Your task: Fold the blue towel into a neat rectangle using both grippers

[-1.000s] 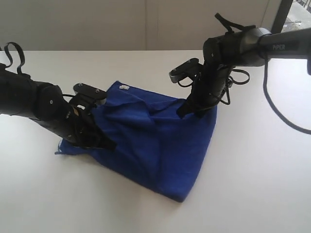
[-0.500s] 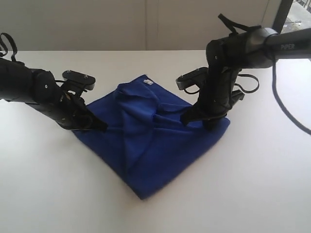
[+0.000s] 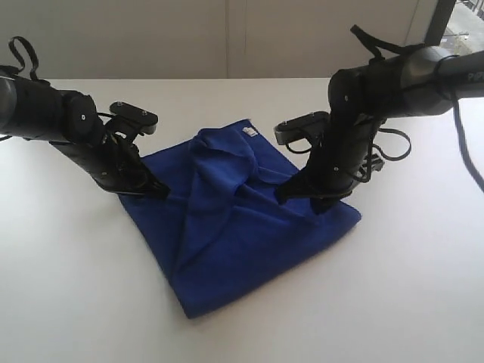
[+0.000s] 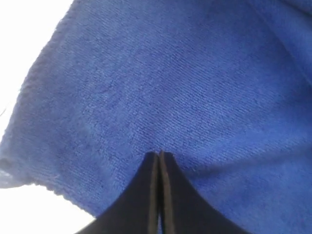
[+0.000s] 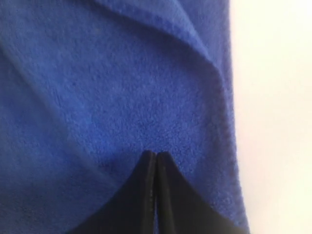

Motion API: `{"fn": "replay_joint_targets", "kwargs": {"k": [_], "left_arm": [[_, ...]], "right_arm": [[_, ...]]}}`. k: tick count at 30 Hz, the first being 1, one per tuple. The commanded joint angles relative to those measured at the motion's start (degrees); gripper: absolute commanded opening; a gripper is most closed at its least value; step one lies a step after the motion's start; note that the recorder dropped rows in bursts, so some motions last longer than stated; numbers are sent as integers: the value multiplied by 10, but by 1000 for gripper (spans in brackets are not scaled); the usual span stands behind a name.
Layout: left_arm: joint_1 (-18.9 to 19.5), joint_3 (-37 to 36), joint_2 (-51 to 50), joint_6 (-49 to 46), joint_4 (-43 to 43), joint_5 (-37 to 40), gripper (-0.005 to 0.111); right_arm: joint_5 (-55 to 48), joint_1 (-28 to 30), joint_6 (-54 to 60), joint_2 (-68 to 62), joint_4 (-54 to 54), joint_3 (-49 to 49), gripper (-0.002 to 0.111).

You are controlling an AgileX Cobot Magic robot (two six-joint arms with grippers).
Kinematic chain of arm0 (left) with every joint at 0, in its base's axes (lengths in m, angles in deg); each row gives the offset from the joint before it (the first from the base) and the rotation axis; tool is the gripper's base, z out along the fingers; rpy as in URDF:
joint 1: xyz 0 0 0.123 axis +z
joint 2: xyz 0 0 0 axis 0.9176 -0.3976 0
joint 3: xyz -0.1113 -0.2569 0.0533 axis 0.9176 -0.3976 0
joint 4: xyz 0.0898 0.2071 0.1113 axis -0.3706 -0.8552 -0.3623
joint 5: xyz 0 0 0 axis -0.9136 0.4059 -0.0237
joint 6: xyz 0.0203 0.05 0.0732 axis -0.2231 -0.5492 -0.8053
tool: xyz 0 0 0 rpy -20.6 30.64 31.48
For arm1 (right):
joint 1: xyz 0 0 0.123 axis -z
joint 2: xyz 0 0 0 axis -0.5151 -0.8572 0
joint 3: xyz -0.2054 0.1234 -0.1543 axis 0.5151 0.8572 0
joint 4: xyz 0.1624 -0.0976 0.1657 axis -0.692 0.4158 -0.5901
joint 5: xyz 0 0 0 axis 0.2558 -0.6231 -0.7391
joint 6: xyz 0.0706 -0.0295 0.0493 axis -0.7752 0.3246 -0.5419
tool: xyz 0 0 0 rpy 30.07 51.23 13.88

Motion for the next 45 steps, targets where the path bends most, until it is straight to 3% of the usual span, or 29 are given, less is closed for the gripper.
{"fn": "replay_joint_targets", "kwargs": {"k": [1, 6, 13, 24, 29, 34, 39, 45], "left_arm": [[0, -6, 37, -1, 6, 96, 0], [-16, -7, 58, -1, 14, 158, 0], [-50, -8, 33, 0, 21, 150, 0], [-49, -13, -18, 5, 15, 88, 0], [-46, -11, -24, 5, -26, 78, 0], [-20, 16, -36, 12, -27, 74, 0], [-18, 47, -64, 9, -27, 68, 0], [-18, 99, -98, 9, -27, 65, 0]], "right_arm": [[46, -1, 22, 26, 0, 2, 0], [71, -1, 65, 23, -2, 2, 0], [23, -1, 60, -11, 49, 2, 0], [54, -1, 10, -17, 50, 63, 0], [60, -2, -30, -3, 49, 95, 0], [69, -3, -76, 28, 45, 134, 0], [86, -9, -93, 54, 22, 180, 0], [131, -60, -132, 86, 10, 223, 0]]}}
